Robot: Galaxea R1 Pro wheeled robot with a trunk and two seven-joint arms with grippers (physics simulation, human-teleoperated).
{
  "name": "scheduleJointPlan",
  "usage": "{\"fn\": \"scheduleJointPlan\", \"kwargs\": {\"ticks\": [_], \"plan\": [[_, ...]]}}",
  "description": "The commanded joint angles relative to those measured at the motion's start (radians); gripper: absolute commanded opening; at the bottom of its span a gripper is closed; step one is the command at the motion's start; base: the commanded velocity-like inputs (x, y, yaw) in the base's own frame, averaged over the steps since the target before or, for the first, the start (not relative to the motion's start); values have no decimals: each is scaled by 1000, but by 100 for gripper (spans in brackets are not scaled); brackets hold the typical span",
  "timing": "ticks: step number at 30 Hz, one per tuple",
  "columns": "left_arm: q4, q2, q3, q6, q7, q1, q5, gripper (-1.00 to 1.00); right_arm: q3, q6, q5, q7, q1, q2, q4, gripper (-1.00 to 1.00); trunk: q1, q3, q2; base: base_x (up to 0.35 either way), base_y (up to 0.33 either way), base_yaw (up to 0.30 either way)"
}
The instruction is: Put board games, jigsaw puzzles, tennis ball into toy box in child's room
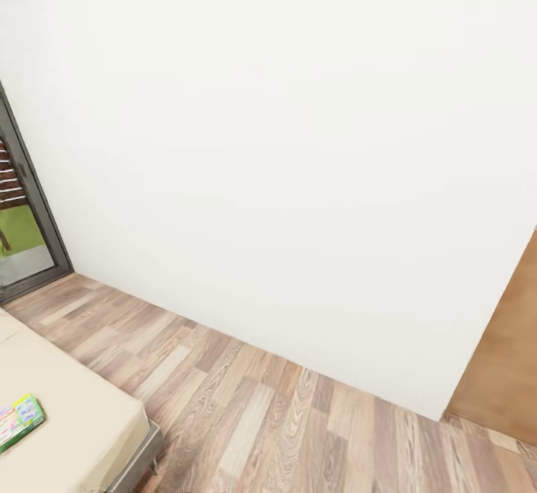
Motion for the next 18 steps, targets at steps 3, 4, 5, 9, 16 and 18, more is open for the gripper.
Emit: {"fn": "scheduleJointPlan", "kwargs": {"ticks": [3, 4, 5, 9, 16, 18], "plan": [[-1, 0, 0, -1, -1, 0, 1, 100, 2, -2, -6, -1, 1, 1, -2, 100, 0, -1, 0, 0, 0, 279], [-1, 0, 0, -1, -1, 0, 1, 100, 2, -2, -5, -1, 1, 1, -2, 100, 0, -1, 0, 0, 0, 279], [-1, 0, 0, -1, -1, 0, 1, 100, 2, -2, -5, -1, 1, 1, -2, 100, 0, -1, 0, 0, 0, 279], [-1, 0, 0, -1, -1, 0, 1, 100, 2, -3, -5, -1, 1, 3, -2, 100, 0, -1, 0, 0, 0, 279], [-1, 0, 0, -1, -1, 0, 1, 100, 1, -3, -6, -1, 1, 4, -2, 100, 0, -1, 0, 0, 0, 279], [-1, 0, 0, -1, -1, 1, 1, 100, 0, -3, -6, -1, 1, 4, -2, 100, 0, -1, 0, 0, 0, 279]]}}
